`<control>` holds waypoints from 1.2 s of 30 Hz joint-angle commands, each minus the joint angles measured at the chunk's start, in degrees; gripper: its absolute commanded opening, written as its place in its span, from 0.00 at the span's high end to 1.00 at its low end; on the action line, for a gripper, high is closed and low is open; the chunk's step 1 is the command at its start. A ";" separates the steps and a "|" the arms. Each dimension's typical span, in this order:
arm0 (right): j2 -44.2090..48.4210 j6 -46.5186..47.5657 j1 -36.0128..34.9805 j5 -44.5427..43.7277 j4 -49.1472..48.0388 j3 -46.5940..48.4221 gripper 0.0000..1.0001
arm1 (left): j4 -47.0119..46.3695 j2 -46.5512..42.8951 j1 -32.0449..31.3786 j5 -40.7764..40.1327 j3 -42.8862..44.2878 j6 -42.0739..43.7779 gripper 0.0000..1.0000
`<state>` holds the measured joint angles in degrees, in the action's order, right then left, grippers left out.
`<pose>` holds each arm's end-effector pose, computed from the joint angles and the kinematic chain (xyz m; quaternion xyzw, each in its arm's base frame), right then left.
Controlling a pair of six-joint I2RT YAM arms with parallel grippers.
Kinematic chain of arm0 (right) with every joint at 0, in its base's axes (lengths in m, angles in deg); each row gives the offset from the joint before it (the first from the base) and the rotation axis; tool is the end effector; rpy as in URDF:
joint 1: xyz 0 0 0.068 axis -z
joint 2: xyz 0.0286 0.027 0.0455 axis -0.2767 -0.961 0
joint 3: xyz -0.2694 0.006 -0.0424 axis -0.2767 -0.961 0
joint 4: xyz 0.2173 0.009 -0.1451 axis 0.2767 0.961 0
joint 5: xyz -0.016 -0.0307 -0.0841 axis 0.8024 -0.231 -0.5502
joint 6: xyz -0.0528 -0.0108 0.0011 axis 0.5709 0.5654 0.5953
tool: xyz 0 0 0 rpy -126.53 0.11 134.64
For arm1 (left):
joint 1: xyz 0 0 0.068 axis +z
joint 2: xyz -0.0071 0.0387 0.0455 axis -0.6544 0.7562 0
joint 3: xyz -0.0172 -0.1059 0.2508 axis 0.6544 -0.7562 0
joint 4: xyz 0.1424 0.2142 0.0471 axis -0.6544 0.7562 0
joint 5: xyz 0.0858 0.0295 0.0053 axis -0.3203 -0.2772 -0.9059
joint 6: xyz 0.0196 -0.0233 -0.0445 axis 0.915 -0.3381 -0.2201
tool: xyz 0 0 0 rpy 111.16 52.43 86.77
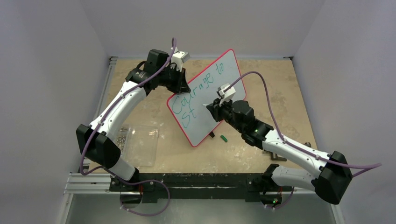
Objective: Write a sentence on the whiteboard
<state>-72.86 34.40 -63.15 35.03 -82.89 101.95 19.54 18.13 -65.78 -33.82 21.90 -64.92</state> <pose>0.1818 0.1867 0.3020 -0.2023 0.7460 0.2399 0.5873 0.3061 -0.1586 0.3712 0.2231 0.8642 -0.3014 0.3355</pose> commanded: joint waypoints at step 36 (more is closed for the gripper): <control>-5.15 -0.37 4.73 16.49 -7.24 0.89 1.00 | 5.68 -0.10 0.55 -12.93 -0.57 6.08 1.00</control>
<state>-77.25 33.37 -58.36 48.69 -89.28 101.95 19.63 18.13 -65.76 -33.86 21.90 -64.86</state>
